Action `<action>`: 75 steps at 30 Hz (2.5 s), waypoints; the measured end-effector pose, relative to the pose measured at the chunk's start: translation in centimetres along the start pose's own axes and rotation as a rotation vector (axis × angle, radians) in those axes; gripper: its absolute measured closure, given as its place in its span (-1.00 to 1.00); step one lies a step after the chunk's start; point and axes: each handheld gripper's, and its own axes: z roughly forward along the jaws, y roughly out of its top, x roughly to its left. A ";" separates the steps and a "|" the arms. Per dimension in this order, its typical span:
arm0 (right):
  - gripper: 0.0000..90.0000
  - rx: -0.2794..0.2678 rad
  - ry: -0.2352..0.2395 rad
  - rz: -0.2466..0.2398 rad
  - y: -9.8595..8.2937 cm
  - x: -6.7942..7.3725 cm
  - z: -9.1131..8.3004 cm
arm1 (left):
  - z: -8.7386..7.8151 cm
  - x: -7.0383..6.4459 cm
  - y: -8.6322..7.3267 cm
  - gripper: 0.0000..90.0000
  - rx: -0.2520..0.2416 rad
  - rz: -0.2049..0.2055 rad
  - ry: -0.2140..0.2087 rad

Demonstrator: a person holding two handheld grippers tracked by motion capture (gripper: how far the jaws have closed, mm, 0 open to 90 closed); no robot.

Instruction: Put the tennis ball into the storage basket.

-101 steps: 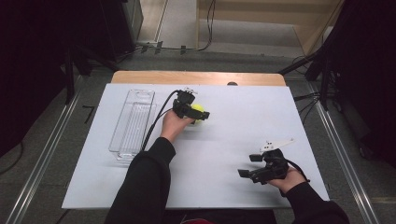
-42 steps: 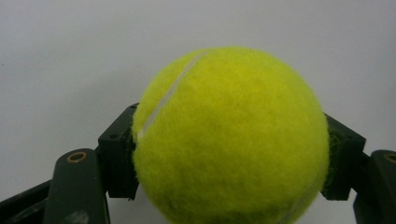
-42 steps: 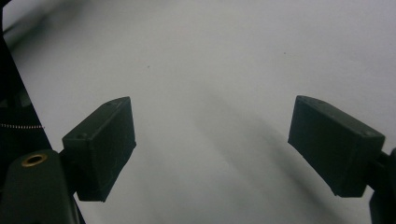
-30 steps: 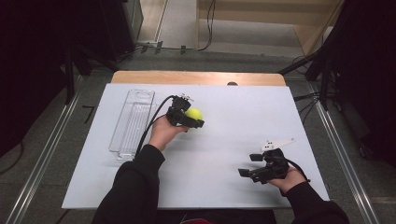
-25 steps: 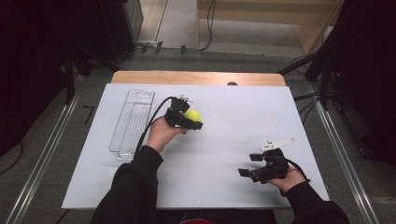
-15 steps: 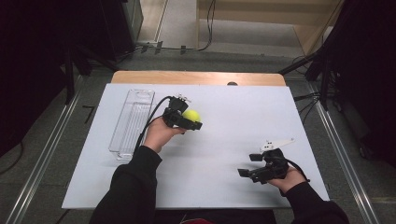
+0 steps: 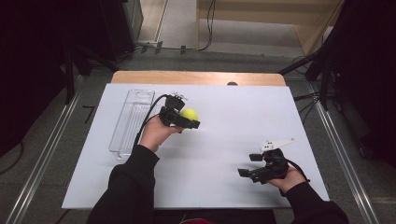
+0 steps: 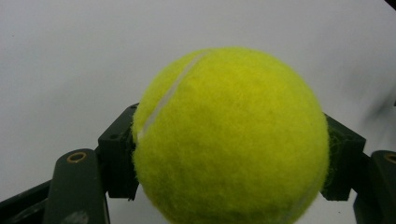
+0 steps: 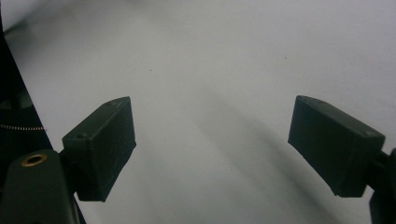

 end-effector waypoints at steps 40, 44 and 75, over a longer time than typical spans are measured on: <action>-0.72 -0.009 -0.005 0.003 0.0 0.0 -0.2 | -4.5 0.7 0.5 -0.42 -0.004 -0.004 -0.001; -0.72 -0.009 -0.005 0.002 0.0 0.0 -0.2 | -4.8 0.9 0.4 -0.42 -0.008 -0.010 0.003; -0.72 -0.006 -0.004 0.003 0.0 0.0 -0.2 | -6.9 3.2 -0.5 -0.42 -0.020 -0.055 0.048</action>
